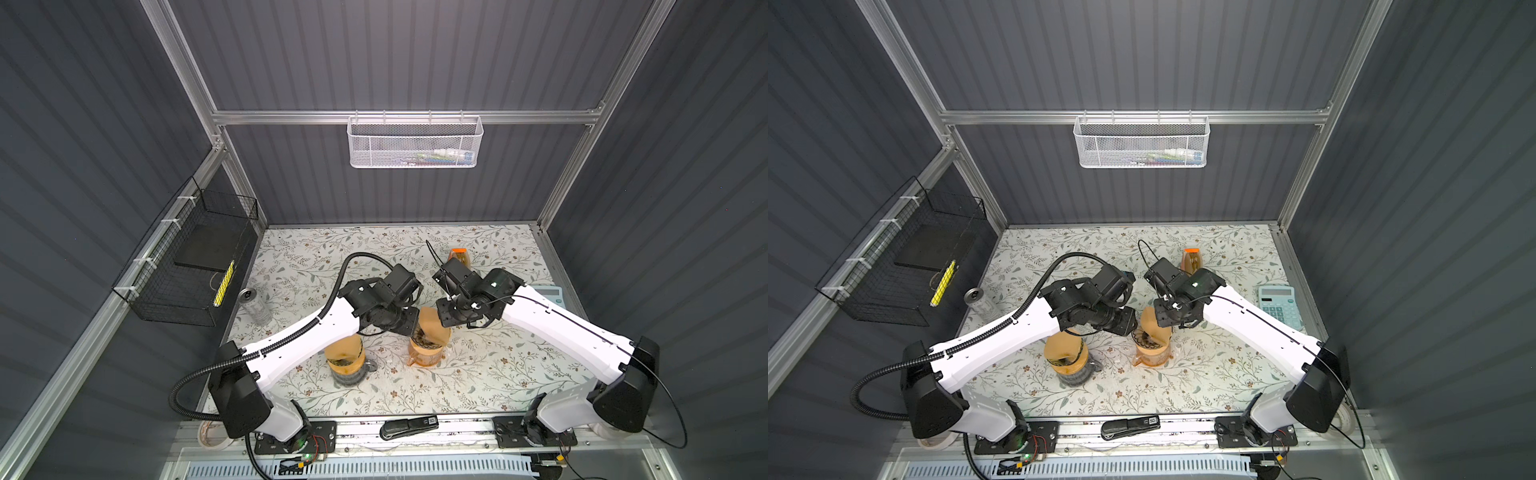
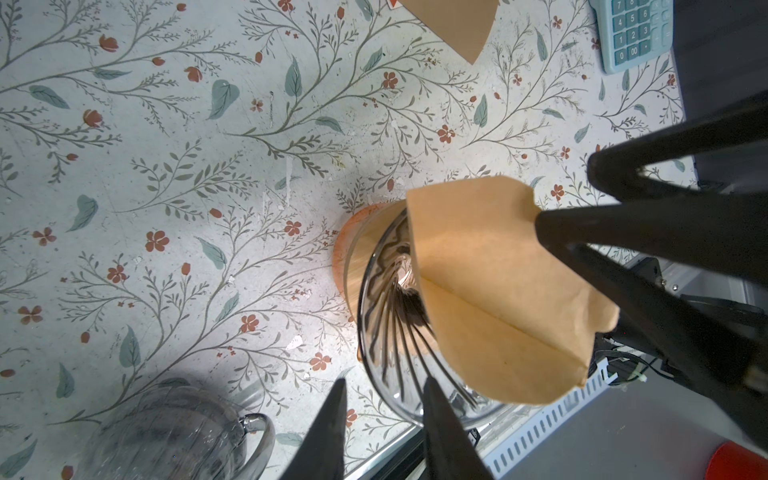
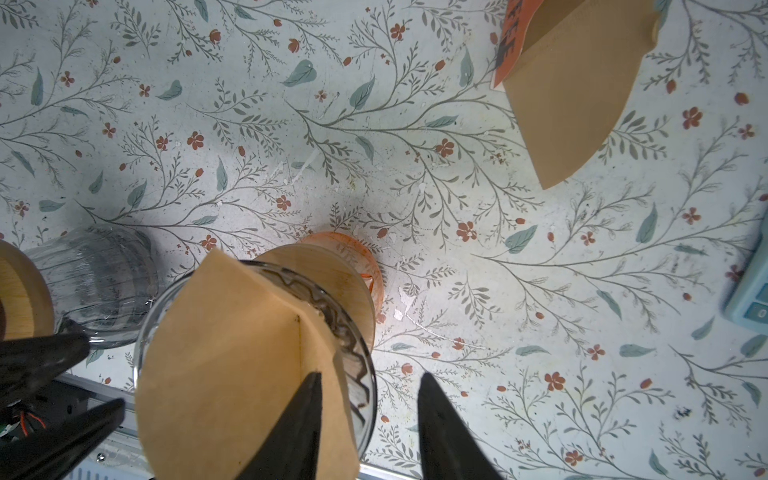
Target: Place the coffee filter in the dripper
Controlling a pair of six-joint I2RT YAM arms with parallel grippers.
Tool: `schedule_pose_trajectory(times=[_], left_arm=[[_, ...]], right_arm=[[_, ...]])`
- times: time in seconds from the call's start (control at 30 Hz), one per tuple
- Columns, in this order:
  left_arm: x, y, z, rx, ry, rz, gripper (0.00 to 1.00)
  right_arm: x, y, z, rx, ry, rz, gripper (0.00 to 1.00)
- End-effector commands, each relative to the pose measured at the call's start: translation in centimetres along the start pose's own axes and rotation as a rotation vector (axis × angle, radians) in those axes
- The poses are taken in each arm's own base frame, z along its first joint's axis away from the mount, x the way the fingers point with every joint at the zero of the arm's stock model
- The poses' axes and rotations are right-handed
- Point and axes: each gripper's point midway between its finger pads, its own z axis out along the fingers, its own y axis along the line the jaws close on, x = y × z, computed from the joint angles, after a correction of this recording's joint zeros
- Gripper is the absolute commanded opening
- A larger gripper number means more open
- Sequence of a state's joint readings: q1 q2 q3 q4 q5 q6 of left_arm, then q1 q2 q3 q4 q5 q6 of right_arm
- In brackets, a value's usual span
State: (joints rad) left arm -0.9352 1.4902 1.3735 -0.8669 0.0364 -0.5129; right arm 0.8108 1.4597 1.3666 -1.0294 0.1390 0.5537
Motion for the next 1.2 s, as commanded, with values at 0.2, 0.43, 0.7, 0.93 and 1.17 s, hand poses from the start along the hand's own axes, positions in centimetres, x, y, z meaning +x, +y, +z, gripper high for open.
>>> schedule_pose_trajectory(times=[0.2, 0.43, 0.7, 0.93, 1.17], left_arm=[[-2.1, -1.4, -2.9, 0.045, -0.089, -0.003, 0.34], [-2.7, -2.1, -3.3, 0.070, -0.097, 0.006, 0.31], [-2.4, -2.8, -2.3, 0.104, -0.056, 0.012, 0.25], [-2.1, -3.2, -1.7, 0.121, -0.034, 0.011, 0.22], [-2.4, -3.8, -2.0, 0.149, -0.041, 0.014, 0.22]], right_arm=[[0.6, -0.1, 1.2, 0.018, 0.029, 0.002, 0.39], [0.2, 0.0, -0.3, 0.000, 0.001, 0.013, 0.36], [0.1, 0.6, -0.7, -0.039, -0.001, 0.019, 0.17], [0.2, 0.9, -0.4, -0.050, 0.009, 0.018, 0.10], [0.1, 1.4, -0.1, -0.063, 0.017, 0.019, 0.07]])
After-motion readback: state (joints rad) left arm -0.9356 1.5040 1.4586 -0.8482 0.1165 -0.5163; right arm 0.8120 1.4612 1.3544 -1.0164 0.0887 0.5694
